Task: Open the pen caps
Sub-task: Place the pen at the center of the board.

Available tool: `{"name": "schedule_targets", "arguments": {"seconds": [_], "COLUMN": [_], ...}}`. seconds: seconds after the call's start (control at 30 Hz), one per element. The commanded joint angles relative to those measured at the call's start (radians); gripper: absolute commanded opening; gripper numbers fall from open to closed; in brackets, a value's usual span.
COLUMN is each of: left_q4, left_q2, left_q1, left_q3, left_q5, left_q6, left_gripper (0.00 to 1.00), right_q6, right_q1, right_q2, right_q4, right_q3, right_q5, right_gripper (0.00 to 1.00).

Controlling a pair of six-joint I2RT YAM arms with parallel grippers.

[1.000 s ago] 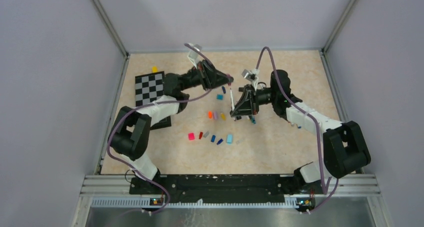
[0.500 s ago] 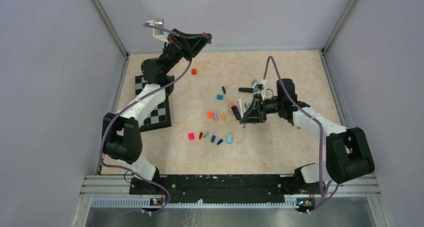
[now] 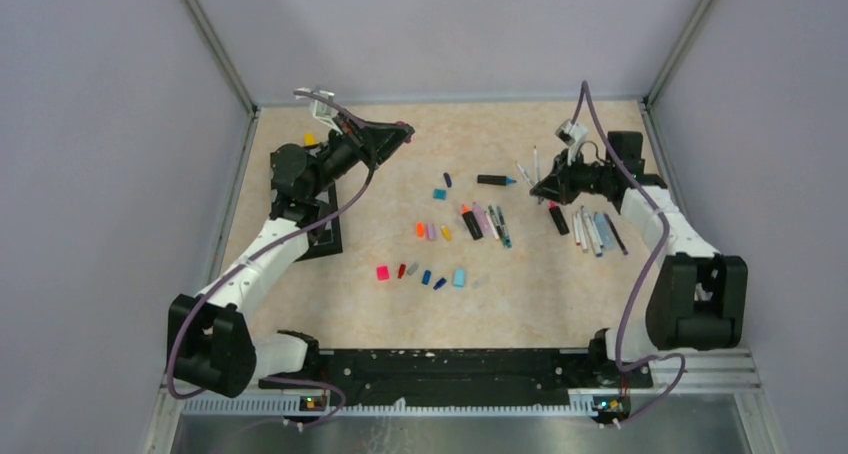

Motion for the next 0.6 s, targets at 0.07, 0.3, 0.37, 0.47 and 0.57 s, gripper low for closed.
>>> {"name": "schedule_targets", "arguments": {"seconds": [0.07,0.3,0.37,0.47,0.57], "left_q4": [-0.1,-0.131,-0.132,-0.133,-0.135], "left_q2": [-0.018,-0.039,-0.045,-0.055,-0.065], "left_q1": [-0.003,-0.003,-0.003,-0.003,-0.003], "left_q3": [-0.095,-0.164,-0.185,-0.213,-0.235], "left_q5": [0.034,0.037,0.036,0.033,0.028], "left_q6": [0.031,0.044,0.044,0.042,0.042], "left_gripper": [0.0,0.0,0.0,0.0,0.0], "right_q6": [-0.158,-0.216,-0.212,-0.205,-0.201], "right_q1": [-0.081,-0.084,-0.084,-0.084,-0.083], "right_q2": [0.239,0.494,0.553,0.63,0.69], "right_q4": [-0.241,-0.367,-0.388,-0.421,-0.453], "right_q3": [0.255,0.471,0.53,0.602,0.661], "right_q5": [0.193,0.275,0.294,0.316,0.314], "right_gripper": [0.0,0.01,0.01,0.01,0.03]}}
